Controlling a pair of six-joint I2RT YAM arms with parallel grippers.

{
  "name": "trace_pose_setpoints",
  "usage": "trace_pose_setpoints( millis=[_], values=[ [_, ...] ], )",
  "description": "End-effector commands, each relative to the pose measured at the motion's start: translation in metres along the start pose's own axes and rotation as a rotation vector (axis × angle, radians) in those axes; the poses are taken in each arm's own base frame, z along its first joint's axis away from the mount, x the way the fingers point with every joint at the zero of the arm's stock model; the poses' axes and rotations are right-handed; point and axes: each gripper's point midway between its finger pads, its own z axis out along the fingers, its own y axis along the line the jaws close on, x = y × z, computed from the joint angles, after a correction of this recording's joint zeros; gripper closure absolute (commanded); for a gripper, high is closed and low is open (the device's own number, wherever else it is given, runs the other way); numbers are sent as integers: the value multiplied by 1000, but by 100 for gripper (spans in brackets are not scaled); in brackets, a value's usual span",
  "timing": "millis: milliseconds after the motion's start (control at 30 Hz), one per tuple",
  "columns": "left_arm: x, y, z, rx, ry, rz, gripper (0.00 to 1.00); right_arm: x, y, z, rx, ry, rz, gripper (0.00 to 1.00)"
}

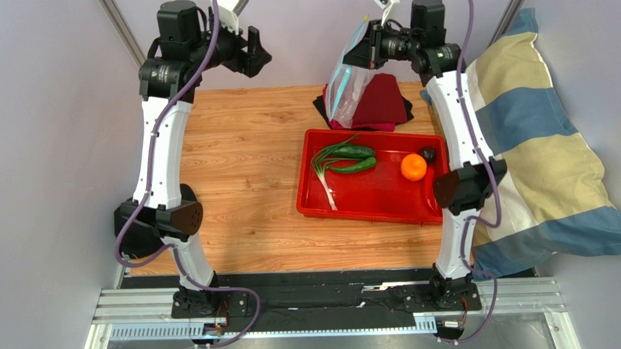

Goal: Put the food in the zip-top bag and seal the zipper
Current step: Open the zipper of the food storage bag.

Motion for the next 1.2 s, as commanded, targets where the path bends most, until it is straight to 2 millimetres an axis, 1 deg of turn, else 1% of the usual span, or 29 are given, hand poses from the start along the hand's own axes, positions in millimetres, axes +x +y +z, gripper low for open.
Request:
trace_pose_setpoints(
  millis=[0,67,133,167,200,233,267,300,367,400,467,533,567,600,700,733,767,800,833,867,900,933,967,1000,1033,1067,1100,1133,1167],
  values=[
    [-26,-19,-40,-21,-34,-47,20,-16,70,-29,-21,-17,-21,100],
    [-31,-41,-47,50,-45,-105,22,-14,81,-32,-27,-11,47,100],
    [-28,-66,-53,117,-29,-146,22,-9,100,-35,-45,6,84,100],
    [-27,-88,-51,170,-19,-104,21,0,101,-33,-41,29,98,100],
    [-25,-100,-57,176,0,-78,20,7,105,-34,-36,47,98,100],
    [-27,-100,-58,126,3,-16,20,11,116,-34,-22,52,70,100],
    [-32,-111,-61,140,-8,56,19,17,118,-33,-8,69,40,100],
    [-47,-116,-74,134,-52,88,16,26,121,-35,5,99,43,100],
    [-59,-113,-85,77,-89,150,14,31,130,-37,25,107,28,100],
    [-65,-116,-91,65,-114,157,13,36,131,-35,28,118,35,100],
    [-63,-123,-92,92,-117,126,13,36,140,-40,32,108,28,100],
    [-58,-140,-99,169,-100,97,13,43,145,-38,29,127,33,100],
    [-52,-144,-101,191,-77,87,13,45,148,-39,27,130,31,100],
    [-36,-146,-107,196,-15,79,13,46,151,-41,24,136,37,100],
    [10,-109,-108,3,176,92,11,50,158,-38,13,147,55,100],
    [22,-94,-112,-55,230,101,9,52,163,-36,0,152,61,100],
    [30,-86,-118,-89,274,97,9,52,167,-34,-13,154,68,100],
    [30,-84,-123,-98,277,98,9,53,170,-30,-27,159,88,100],
    [38,-80,-123,-110,305,83,9,55,177,-26,-46,167,100,100],
    [43,-80,-131,-121,322,71,9,51,182,-25,-64,161,98,100],
    [63,-82,-126,-100,383,41,10,53,186,-24,-81,174,108,100],
    [64,-82,-129,-94,378,2,11,58,187,-16,-93,201,143,100],
    [62,-78,-134,-98,362,-14,11,57,190,-15,-104,204,155,100],
    [68,-77,-133,-83,373,-45,12,57,190,-12,-112,209,174,100],
    [67,-91,-132,0,355,-123,13,60,190,-6,-129,225,204,100],
    [67,-81,-133,1,336,-188,14,58,191,-2,-145,223,212,100],
    [70,-91,-130,86,336,-253,16,53,199,0,-180,213,202,100],
    [69,-89,-128,103,323,-295,18,53,201,3,-196,216,205,100],
    [61,-82,-123,113,281,-330,24,54,200,10,-206,220,206,100]
  ],
)
